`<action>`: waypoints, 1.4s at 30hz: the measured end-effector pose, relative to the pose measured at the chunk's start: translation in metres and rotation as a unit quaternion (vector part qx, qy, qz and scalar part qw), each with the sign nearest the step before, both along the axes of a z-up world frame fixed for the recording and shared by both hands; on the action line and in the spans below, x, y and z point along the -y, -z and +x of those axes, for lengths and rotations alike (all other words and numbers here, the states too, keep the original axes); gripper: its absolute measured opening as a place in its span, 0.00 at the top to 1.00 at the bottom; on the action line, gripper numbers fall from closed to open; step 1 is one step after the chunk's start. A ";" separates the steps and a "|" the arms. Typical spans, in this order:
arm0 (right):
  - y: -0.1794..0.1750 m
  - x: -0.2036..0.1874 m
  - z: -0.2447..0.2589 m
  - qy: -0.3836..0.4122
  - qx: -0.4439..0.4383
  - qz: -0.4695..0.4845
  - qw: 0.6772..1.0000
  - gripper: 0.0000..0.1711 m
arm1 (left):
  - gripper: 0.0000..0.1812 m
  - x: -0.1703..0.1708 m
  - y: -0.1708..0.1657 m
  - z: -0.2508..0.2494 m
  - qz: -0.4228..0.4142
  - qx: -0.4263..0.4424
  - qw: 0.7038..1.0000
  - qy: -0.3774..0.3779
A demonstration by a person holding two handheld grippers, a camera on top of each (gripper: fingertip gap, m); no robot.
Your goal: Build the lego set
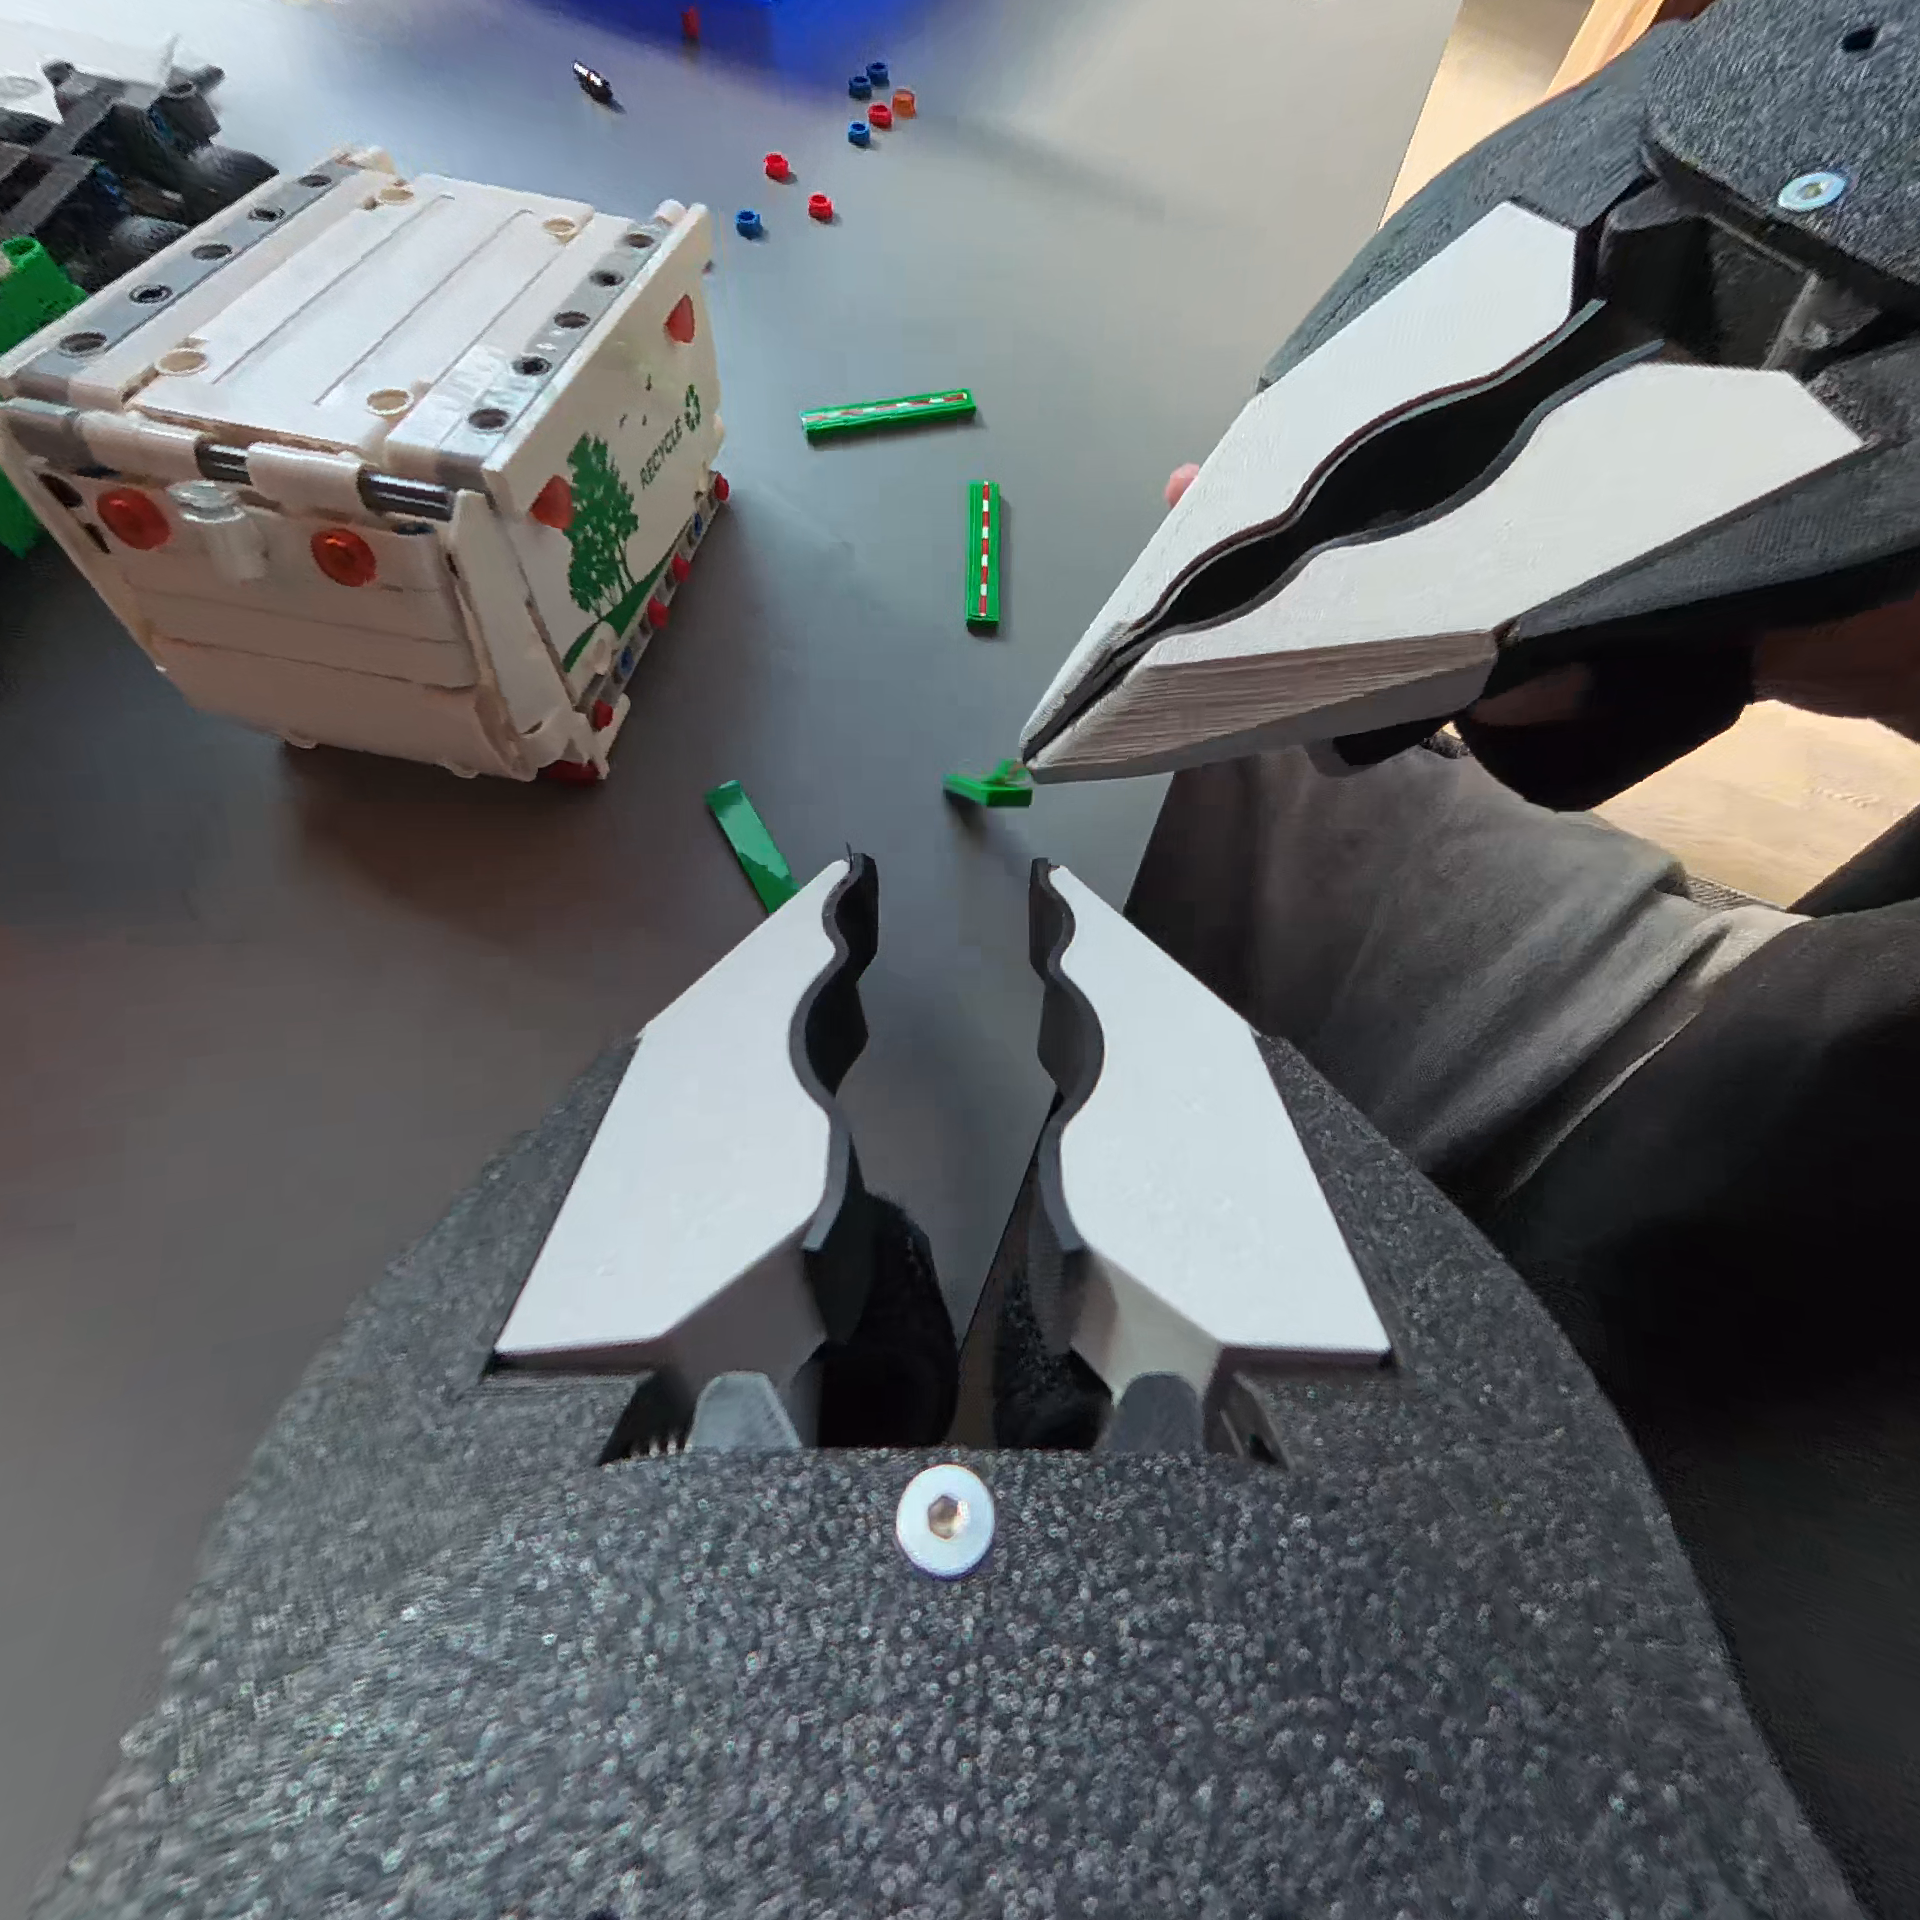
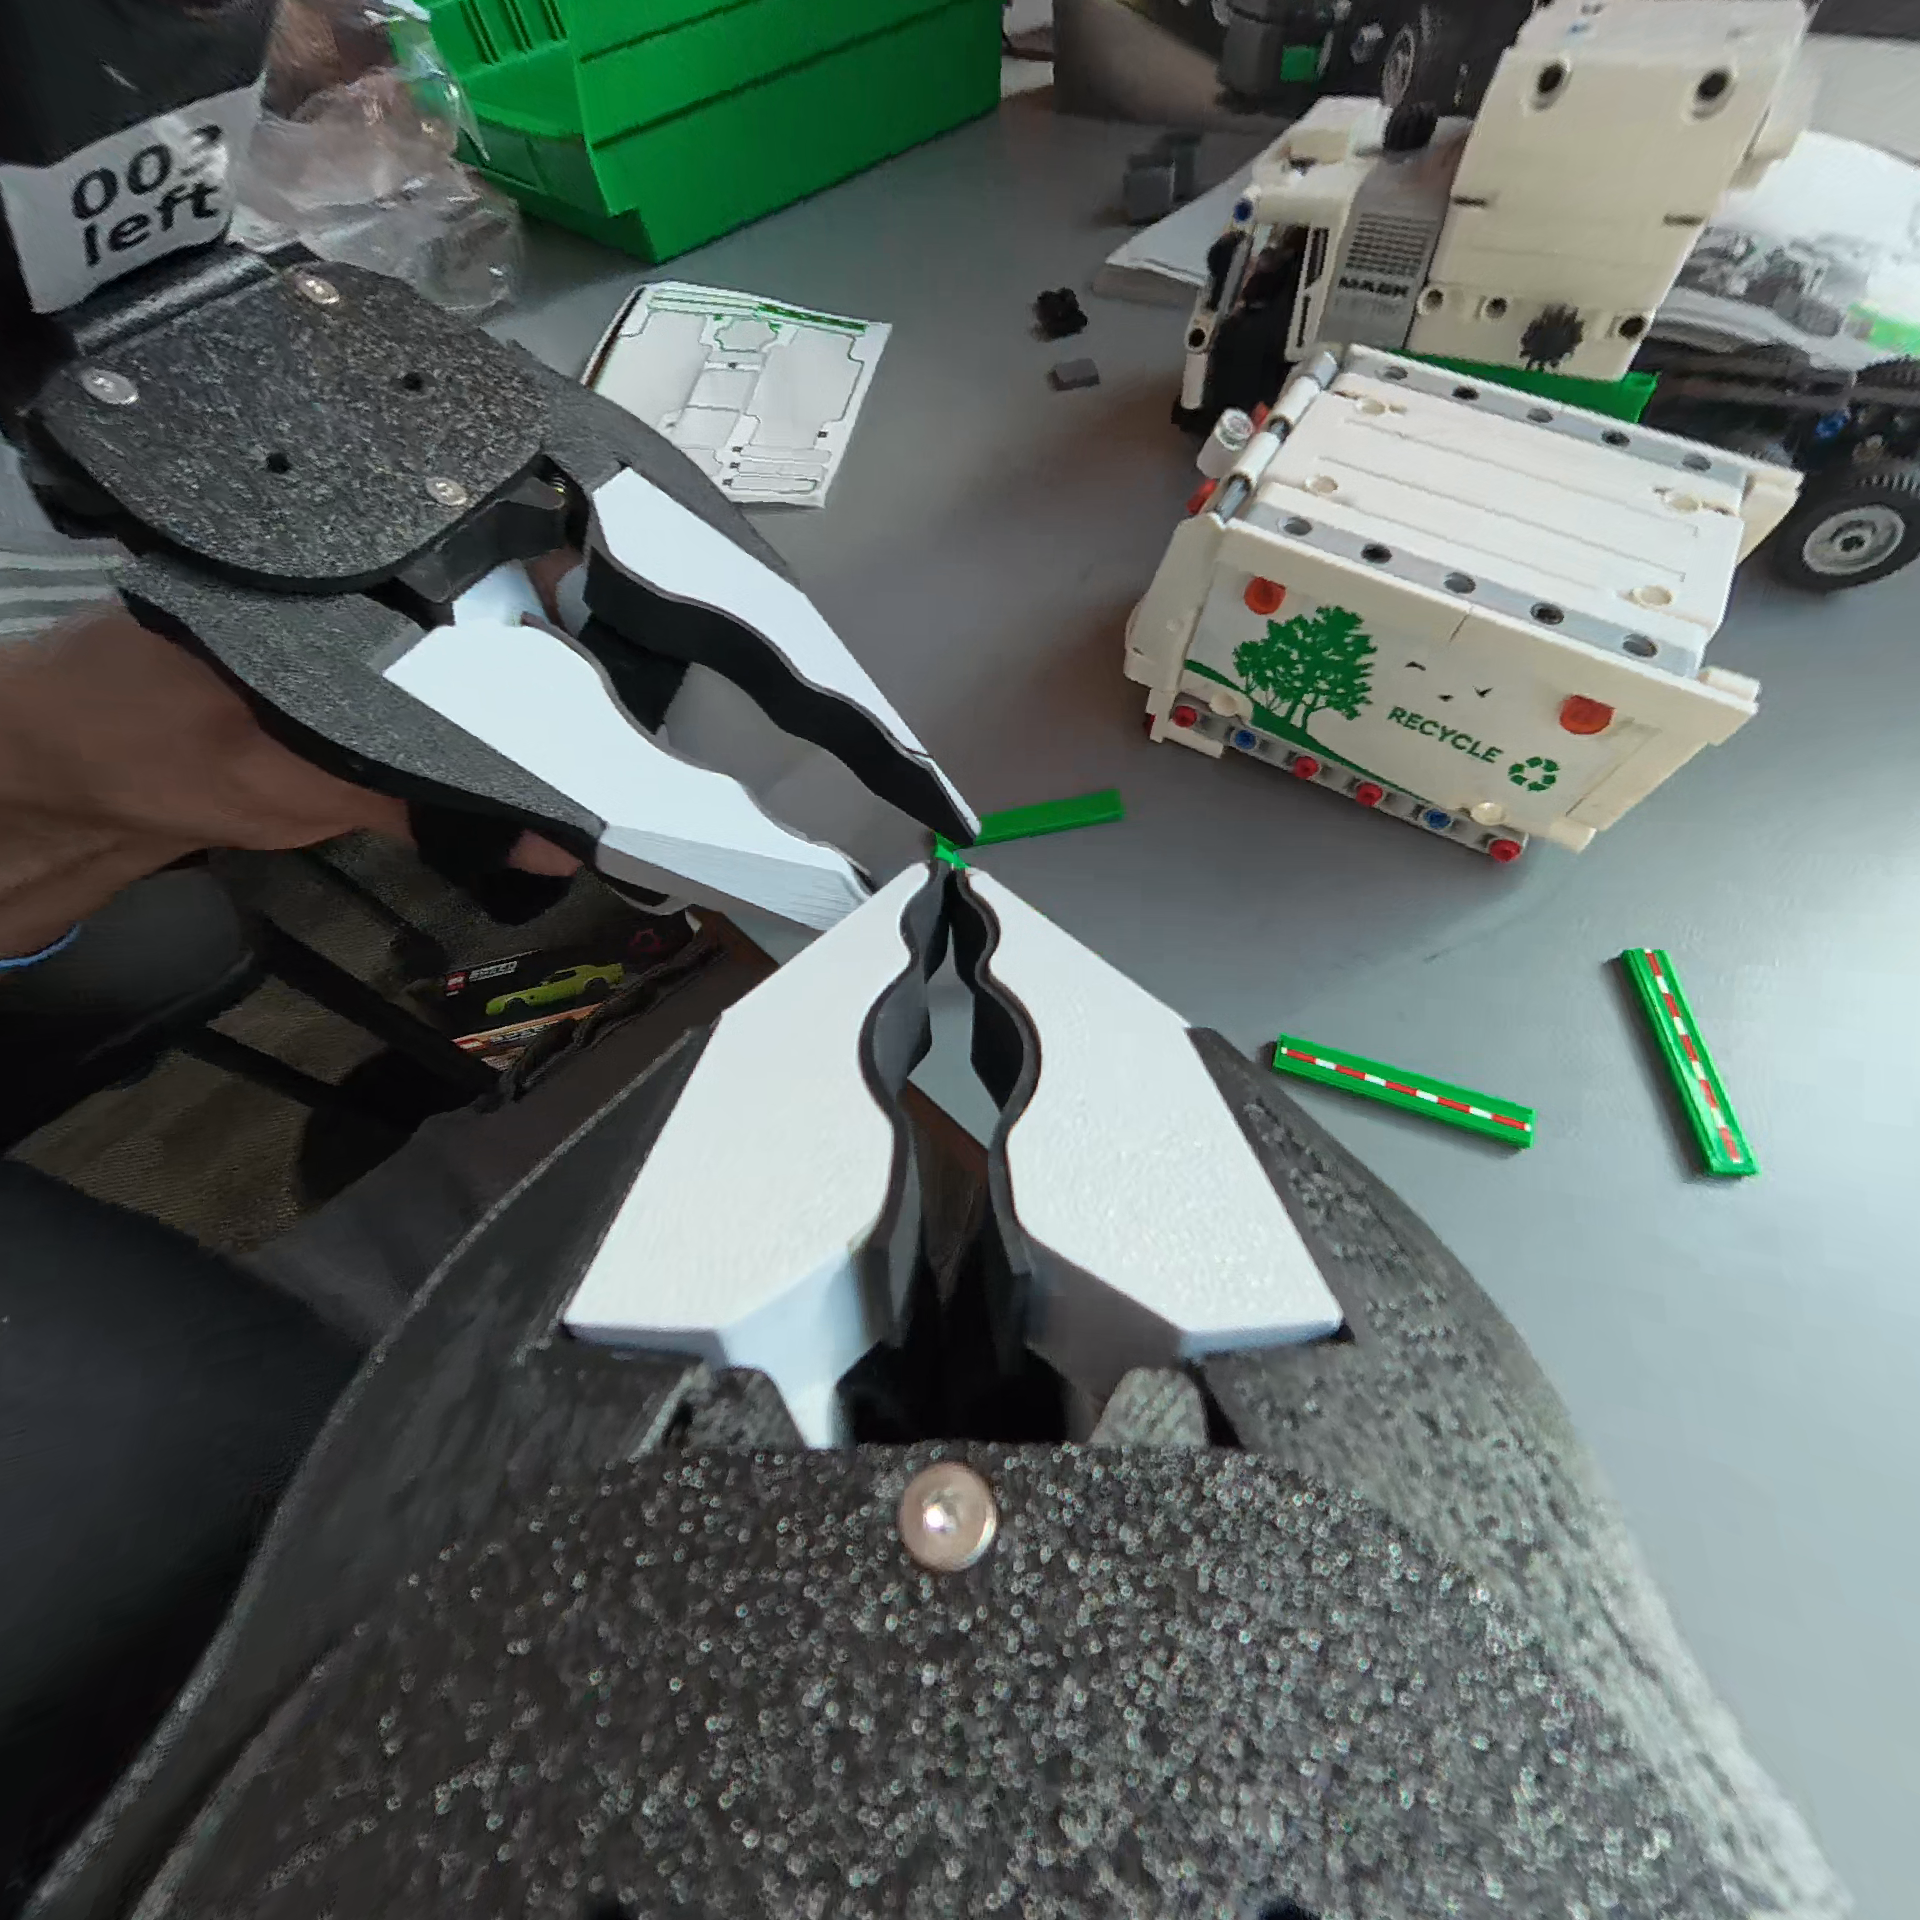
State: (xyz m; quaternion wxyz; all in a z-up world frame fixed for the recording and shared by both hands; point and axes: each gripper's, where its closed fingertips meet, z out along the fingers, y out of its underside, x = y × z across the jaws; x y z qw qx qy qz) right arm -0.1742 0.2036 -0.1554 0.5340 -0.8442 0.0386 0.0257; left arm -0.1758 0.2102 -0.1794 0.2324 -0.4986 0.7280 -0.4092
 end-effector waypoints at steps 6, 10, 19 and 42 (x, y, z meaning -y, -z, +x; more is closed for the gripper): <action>0.004 0.006 -0.005 -0.016 0.040 0.006 0.999 1.00 | 0.87 0.012 0.000 0.001 0.066 0.037 0.997 0.020; 0.007 0.008 -0.005 -0.017 0.039 0.003 0.999 1.00 | 0.97 0.018 0.002 0.003 0.069 0.043 0.996 0.024; 0.005 0.012 0.010 0.013 -0.008 0.009 1.000 1.00 | 0.97 0.018 0.003 -0.002 0.048 0.054 0.997 -0.019; 0.013 0.014 0.001 -0.017 -0.038 -0.019 0.999 1.00 | 0.93 0.026 0.001 0.004 0.037 0.054 0.998 0.009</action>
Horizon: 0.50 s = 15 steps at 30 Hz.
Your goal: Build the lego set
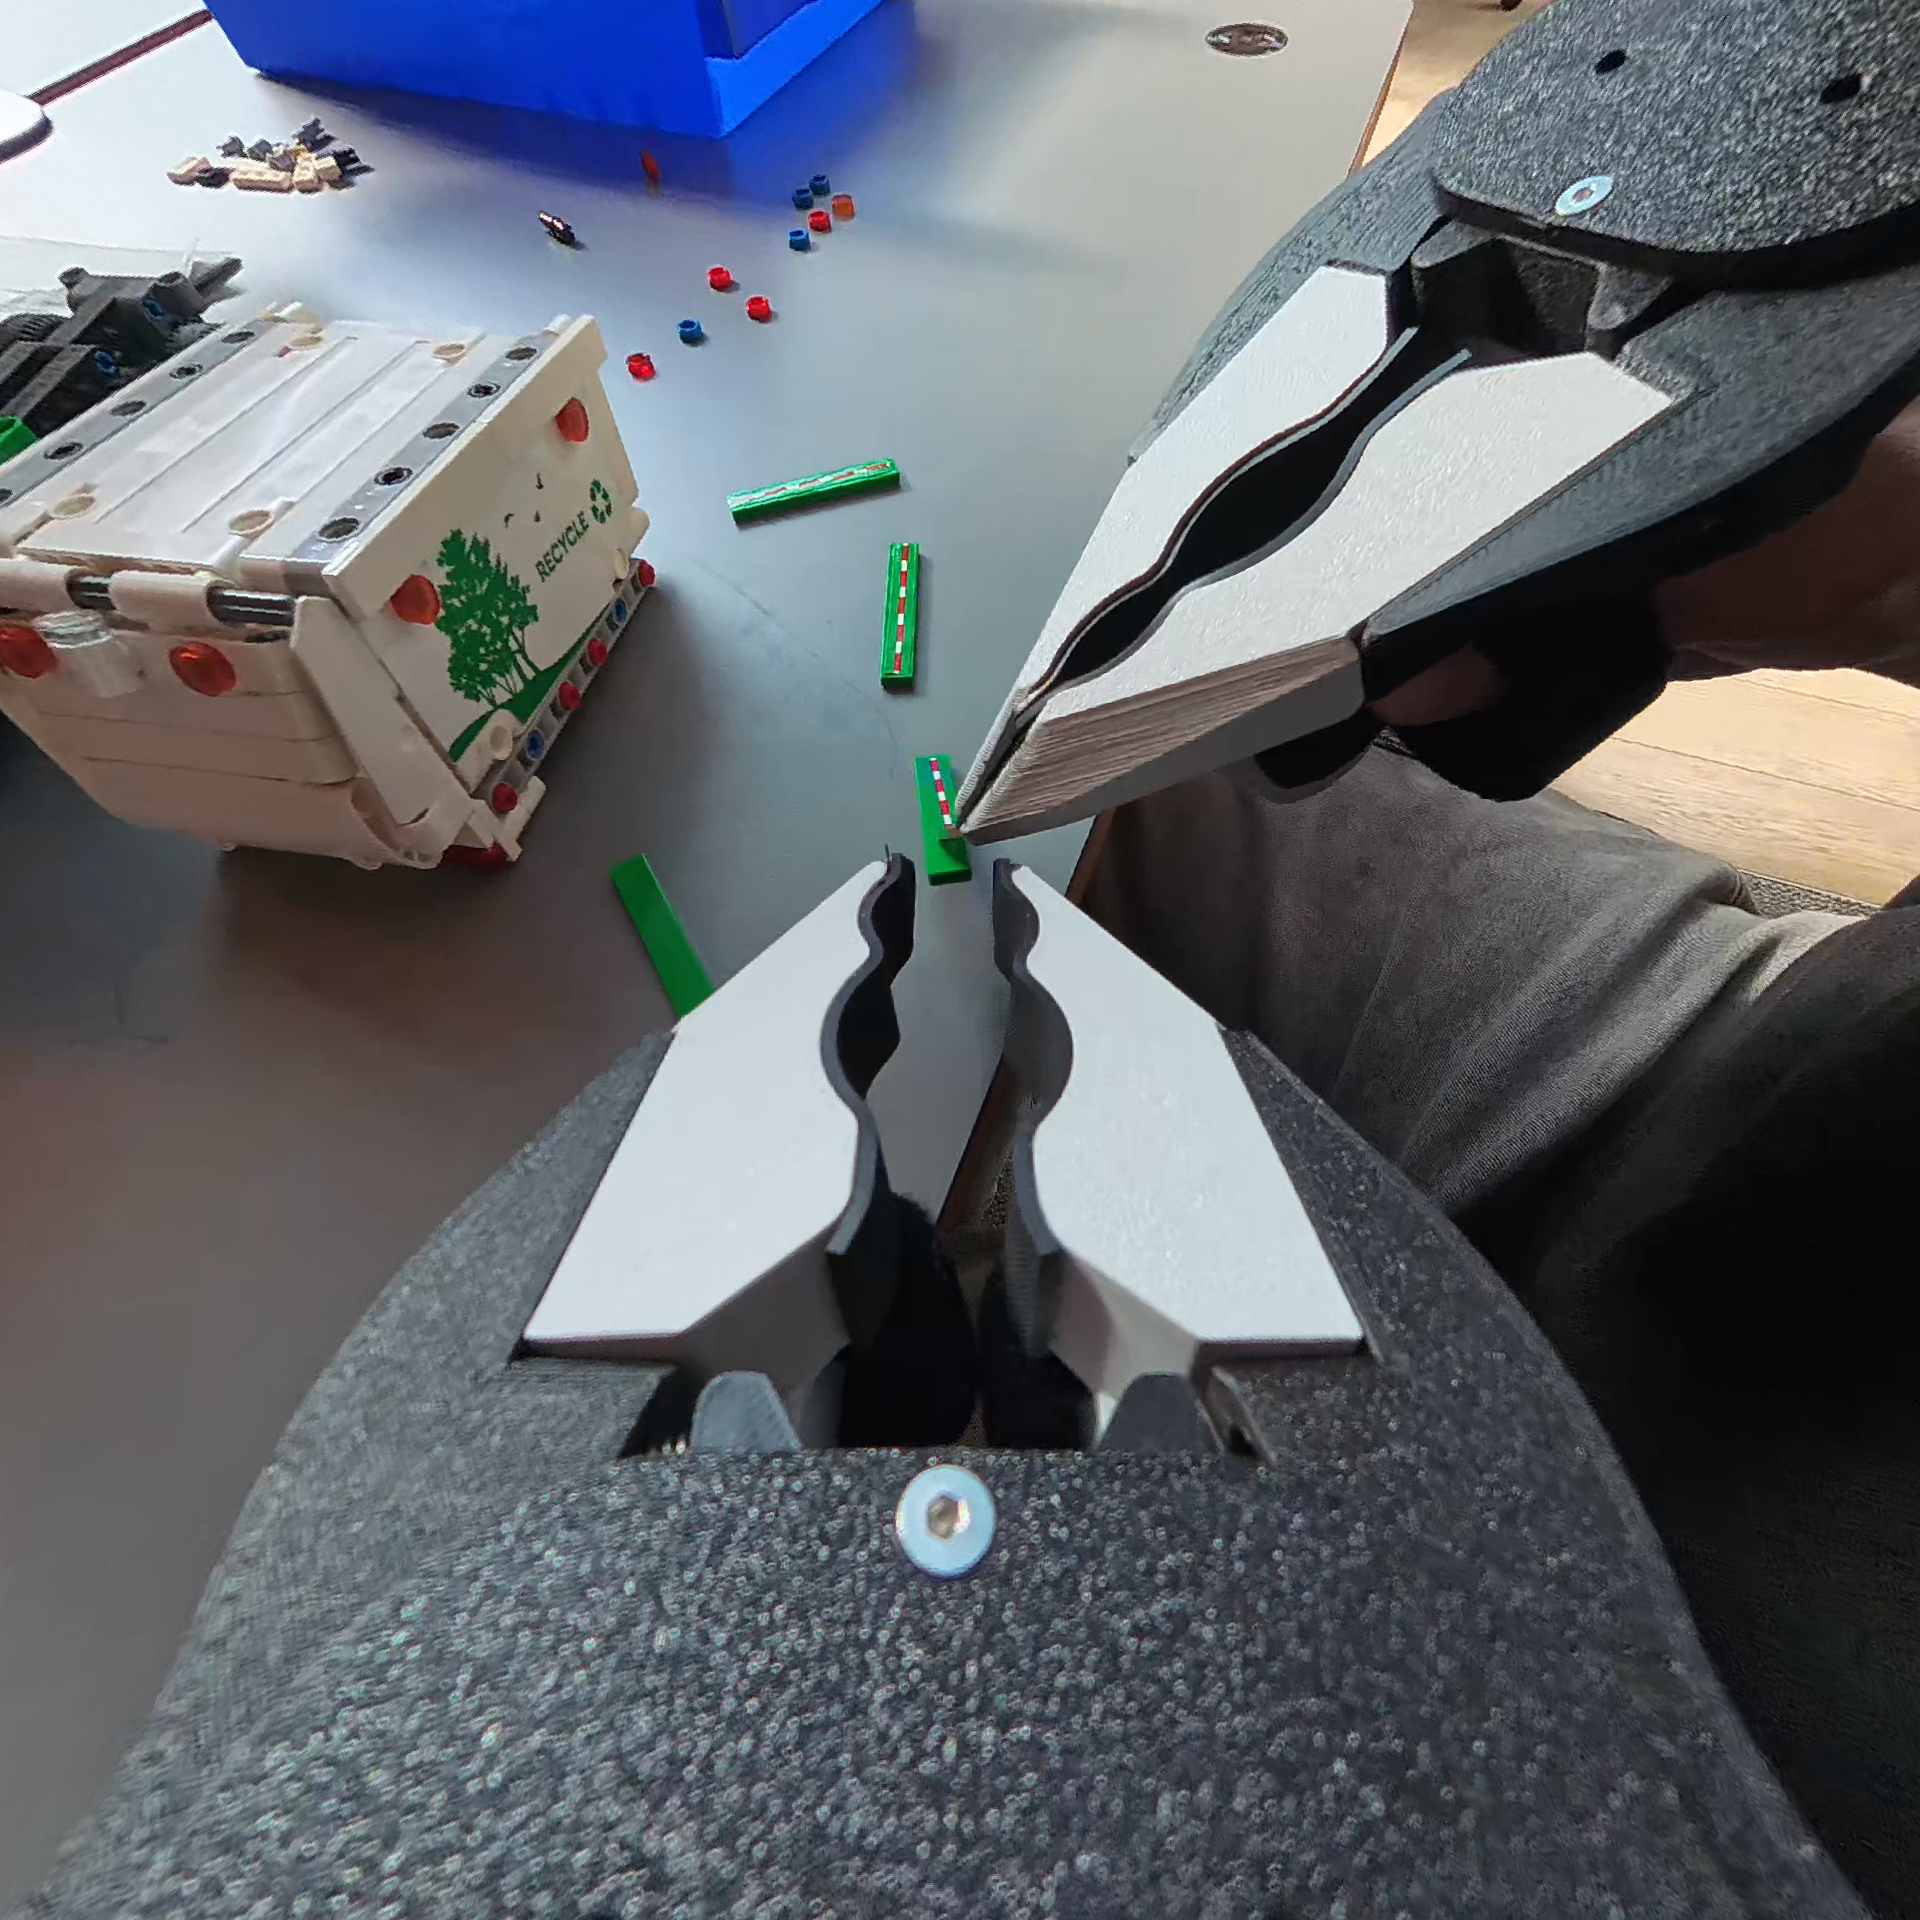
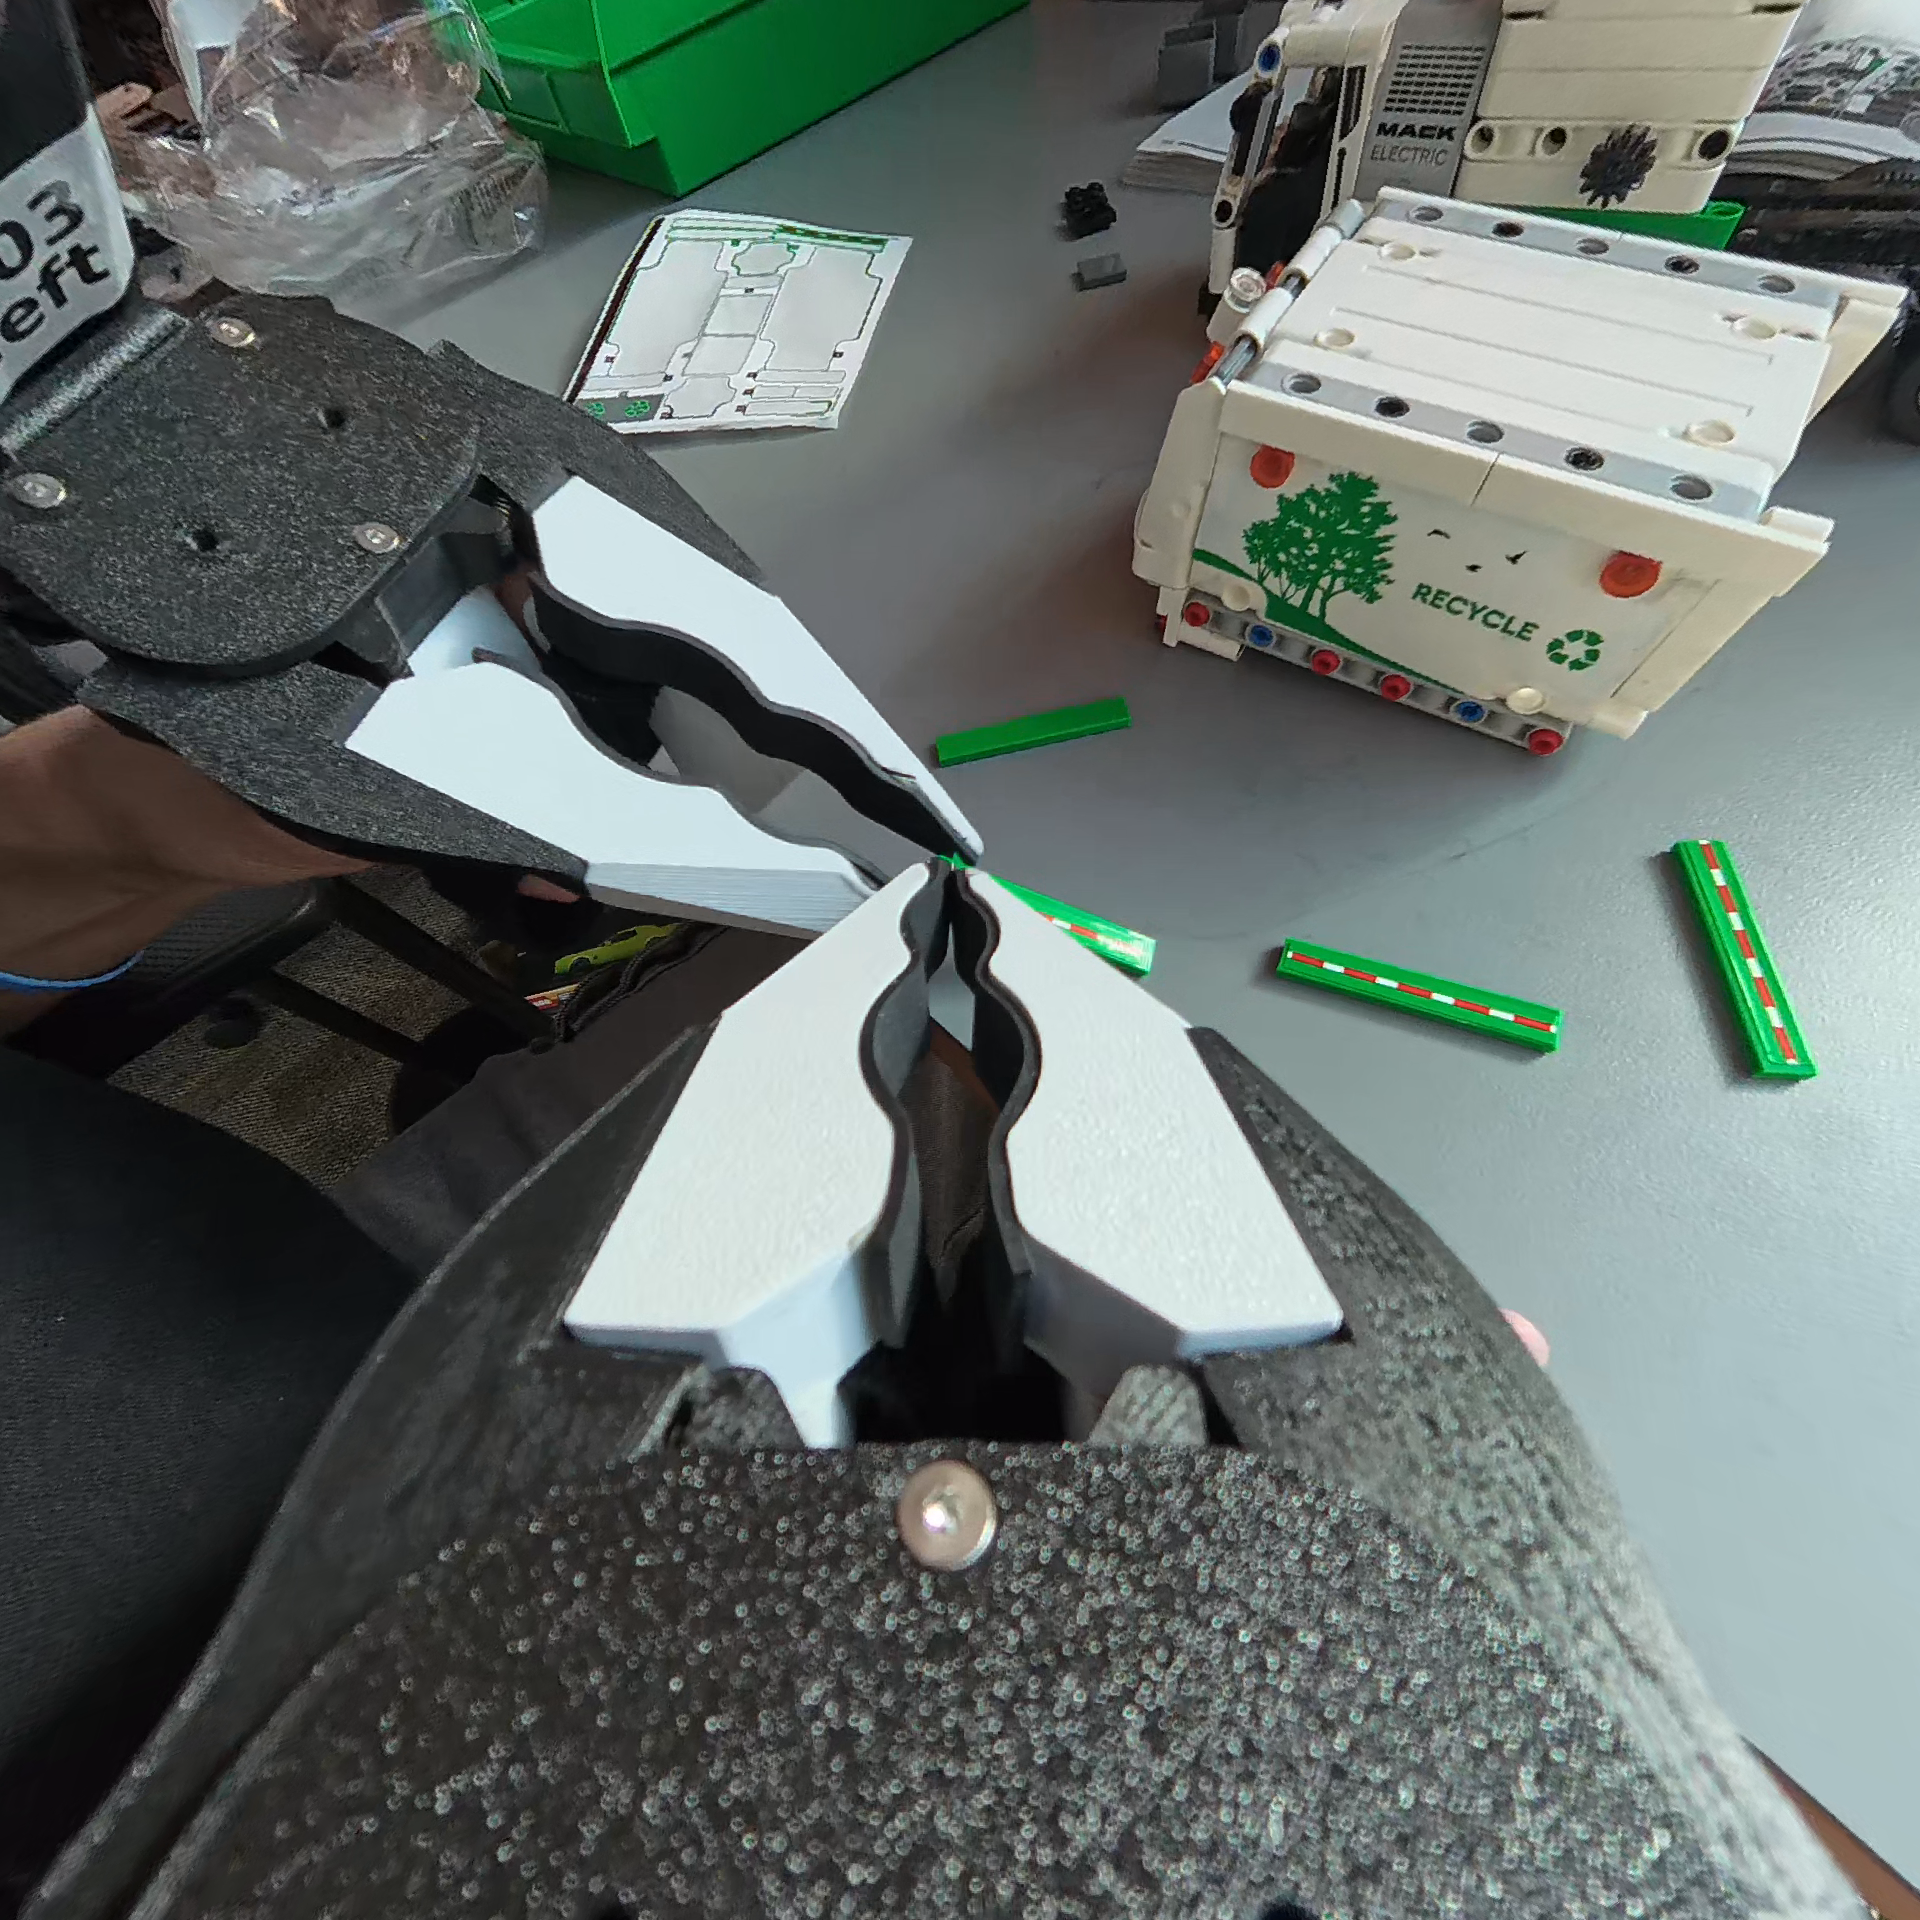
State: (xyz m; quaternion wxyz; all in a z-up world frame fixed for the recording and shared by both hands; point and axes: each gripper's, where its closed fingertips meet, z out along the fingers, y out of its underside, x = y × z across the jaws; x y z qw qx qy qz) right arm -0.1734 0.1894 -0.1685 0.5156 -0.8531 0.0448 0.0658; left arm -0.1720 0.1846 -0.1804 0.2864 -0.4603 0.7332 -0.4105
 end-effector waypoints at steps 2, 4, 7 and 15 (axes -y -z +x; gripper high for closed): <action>0.000 0.000 -0.001 -0.003 0.000 -0.001 1.000 1.00 | 0.95 -0.001 0.001 0.001 0.000 0.000 1.000 -0.003; 0.000 0.000 0.000 -0.001 0.000 -0.001 1.000 1.00 | 0.97 -0.001 0.003 0.002 -0.002 -0.005 1.000 -0.002; -0.002 0.001 0.003 0.007 -0.006 0.005 1.000 1.00 | 0.97 -0.003 0.004 0.003 -0.005 -0.003 1.000 -0.007; -0.018 0.010 0.038 0.071 -0.158 0.038 0.984 1.00 | 0.97 -0.008 0.000 -0.001 -0.053 0.002 0.999 -0.012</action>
